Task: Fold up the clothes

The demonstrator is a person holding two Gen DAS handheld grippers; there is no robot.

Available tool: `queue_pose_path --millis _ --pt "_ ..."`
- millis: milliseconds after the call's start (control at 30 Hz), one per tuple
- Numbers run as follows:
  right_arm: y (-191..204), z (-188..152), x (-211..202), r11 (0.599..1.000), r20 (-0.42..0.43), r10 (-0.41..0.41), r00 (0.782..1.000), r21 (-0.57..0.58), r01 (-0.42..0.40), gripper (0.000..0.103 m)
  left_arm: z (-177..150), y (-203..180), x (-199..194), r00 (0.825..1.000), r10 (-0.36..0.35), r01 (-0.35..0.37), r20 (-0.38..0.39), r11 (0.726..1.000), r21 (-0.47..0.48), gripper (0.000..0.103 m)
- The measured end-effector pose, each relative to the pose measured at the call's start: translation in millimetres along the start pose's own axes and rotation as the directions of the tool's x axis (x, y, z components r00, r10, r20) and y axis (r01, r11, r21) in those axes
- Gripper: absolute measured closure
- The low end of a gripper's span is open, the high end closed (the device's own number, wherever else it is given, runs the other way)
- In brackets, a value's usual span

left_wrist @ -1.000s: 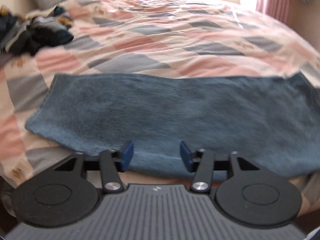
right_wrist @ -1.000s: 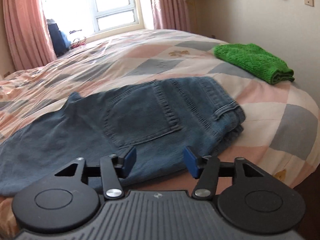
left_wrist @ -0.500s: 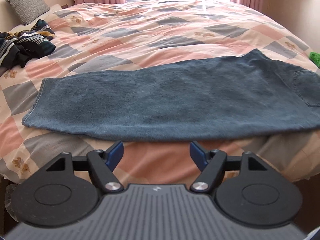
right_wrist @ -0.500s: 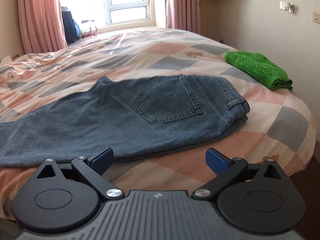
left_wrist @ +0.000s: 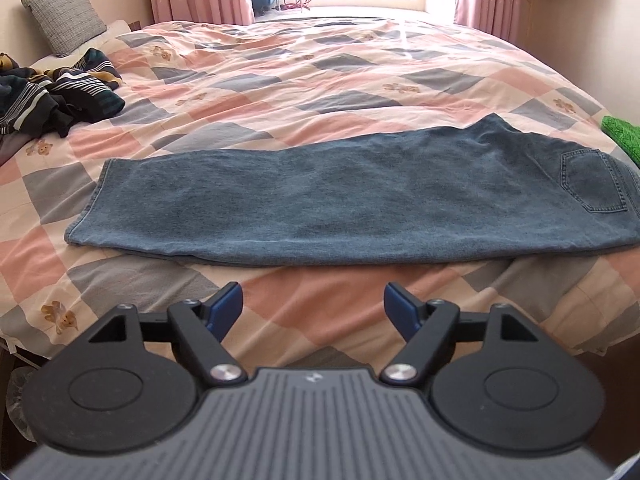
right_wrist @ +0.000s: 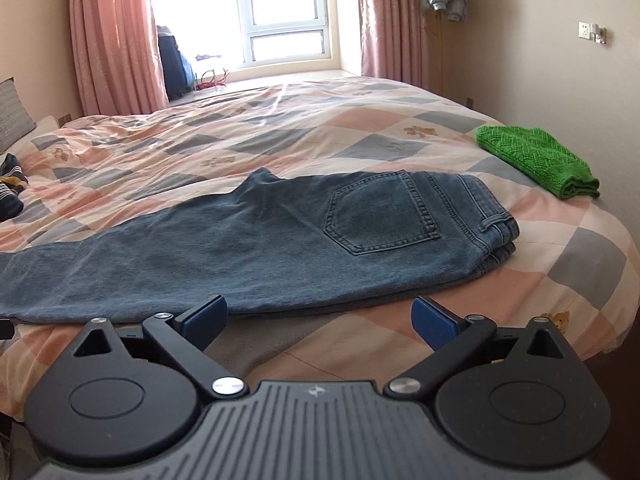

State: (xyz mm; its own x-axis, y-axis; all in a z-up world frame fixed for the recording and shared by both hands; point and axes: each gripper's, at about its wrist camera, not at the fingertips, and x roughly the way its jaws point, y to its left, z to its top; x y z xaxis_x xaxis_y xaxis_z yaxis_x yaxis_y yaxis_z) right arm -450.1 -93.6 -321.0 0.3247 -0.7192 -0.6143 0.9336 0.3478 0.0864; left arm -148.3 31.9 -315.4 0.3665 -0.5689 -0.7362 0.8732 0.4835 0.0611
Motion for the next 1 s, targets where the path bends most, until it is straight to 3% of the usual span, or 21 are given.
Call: queue_pose_path --millis 367,567,667,733,800,900,1000 --pt "8.2 4.3 30.6 1.0 -0.059 -0.021 0.998 -0.015 0.021 0.002 0.5 16.3 39.9 0.997 -0.034 0.03 -0.069 0.997 -0.064 0.028" --pt "15.7 6.8 55.3 0.999 -0.104 -0.026 0.994 -0.028 0.024 0.002 1.9 41.5 63.2 0.994 -0.071 0.058 -0.08 0.987 -0.153 0.028" --pt "21.0 9.6 67.2 0.999 -0.116 -0.024 0.993 -0.036 0.02 0.002 2.9 66.5 72.8 0.991 -0.117 0.098 -0.067 0.967 -0.234 0.028" --pt "24.4 12.3 73.5 0.999 -0.11 -0.012 0.994 -0.038 0.008 0.002 2.4 93.3 77.4 0.987 -0.158 0.139 -0.033 0.936 -0.322 0.028" --pt "29.0 15.0 80.5 0.999 -0.103 0.007 0.995 -0.042 -0.011 0.002 -1.6 126.8 81.6 0.983 -0.183 0.175 0.023 0.885 -0.431 0.032" --pt "44.0 18.9 93.7 0.997 -0.097 0.043 0.994 -0.064 -0.049 0.002 -10.1 182.8 90.4 0.981 -0.162 0.192 0.105 0.779 -0.597 0.039" --pt "66.0 21.8 107.1 0.991 -0.098 0.09 0.991 -0.094 -0.1 0.002 -20.9 237.6 103.5 0.982 -0.101 0.186 0.159 0.655 -0.732 0.044"
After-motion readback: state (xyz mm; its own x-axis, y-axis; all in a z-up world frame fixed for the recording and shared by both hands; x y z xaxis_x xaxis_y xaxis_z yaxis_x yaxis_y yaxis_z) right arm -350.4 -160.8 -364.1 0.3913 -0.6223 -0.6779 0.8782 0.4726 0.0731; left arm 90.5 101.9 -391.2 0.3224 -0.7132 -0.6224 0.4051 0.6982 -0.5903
